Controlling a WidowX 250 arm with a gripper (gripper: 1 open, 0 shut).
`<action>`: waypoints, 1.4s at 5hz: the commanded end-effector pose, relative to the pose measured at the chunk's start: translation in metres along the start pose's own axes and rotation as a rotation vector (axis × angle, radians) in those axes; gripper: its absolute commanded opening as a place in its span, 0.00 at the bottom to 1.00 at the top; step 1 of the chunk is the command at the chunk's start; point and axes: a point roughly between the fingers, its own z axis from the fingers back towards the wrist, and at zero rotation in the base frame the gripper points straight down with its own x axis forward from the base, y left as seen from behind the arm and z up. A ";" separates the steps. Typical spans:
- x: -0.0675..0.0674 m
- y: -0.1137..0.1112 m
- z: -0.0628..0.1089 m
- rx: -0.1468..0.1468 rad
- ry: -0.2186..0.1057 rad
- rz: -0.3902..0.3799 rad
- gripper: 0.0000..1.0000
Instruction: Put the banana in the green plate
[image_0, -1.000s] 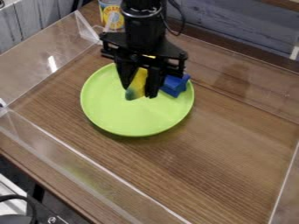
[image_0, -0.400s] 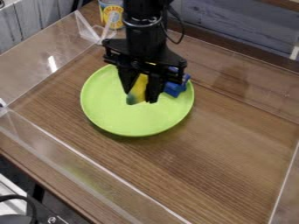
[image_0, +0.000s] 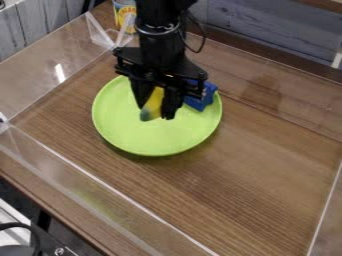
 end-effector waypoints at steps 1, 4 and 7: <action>0.002 0.005 0.001 0.002 -0.015 0.005 1.00; 0.005 0.013 0.014 -0.018 -0.027 0.020 1.00; 0.010 0.019 0.041 -0.054 -0.092 0.029 1.00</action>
